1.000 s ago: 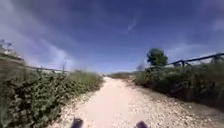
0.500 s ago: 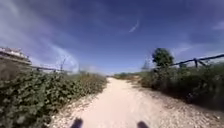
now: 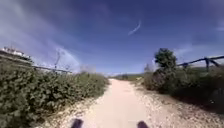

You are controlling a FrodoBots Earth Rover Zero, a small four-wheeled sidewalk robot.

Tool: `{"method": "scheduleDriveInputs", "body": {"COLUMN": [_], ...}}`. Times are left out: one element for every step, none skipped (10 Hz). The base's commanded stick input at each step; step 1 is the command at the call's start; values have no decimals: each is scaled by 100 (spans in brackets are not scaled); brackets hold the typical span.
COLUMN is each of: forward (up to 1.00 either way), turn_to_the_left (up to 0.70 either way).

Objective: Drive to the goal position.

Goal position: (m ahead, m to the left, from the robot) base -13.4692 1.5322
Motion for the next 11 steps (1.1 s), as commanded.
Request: {"method": "scheduleDriveInputs", "body": {"forward": [0,0,0,0,0,0,0,0,0,0,0], "turn_to_the_left": [0,0,0,0,0,0,0,0,-7,-39,-70]}}
